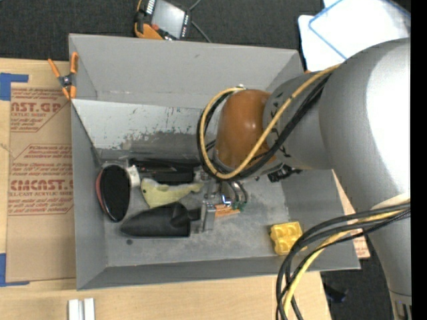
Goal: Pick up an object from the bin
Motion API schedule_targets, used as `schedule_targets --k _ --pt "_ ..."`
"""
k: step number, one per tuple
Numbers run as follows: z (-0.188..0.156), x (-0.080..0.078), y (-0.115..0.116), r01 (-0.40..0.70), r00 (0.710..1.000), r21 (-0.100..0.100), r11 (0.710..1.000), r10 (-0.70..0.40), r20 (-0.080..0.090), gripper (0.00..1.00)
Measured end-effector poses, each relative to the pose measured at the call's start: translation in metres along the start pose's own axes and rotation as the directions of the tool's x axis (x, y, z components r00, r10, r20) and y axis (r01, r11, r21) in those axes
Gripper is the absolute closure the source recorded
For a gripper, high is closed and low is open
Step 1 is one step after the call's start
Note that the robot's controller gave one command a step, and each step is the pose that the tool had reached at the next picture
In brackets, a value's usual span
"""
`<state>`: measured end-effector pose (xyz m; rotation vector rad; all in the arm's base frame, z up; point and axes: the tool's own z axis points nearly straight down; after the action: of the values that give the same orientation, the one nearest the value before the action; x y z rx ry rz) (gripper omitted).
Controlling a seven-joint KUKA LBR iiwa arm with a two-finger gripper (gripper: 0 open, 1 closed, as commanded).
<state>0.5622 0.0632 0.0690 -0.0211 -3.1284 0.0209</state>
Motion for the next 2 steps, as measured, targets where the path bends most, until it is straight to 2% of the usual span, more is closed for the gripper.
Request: schedule_targets --k 1,2 --pt "-0.0006 0.001 0.0045 -0.198 0.98 -0.015 0.98 0.198 0.004 1.0" --pt "-0.0007 0.0026 0.0023 -0.202 0.979 -0.012 0.979 0.202 0.005 0.0"
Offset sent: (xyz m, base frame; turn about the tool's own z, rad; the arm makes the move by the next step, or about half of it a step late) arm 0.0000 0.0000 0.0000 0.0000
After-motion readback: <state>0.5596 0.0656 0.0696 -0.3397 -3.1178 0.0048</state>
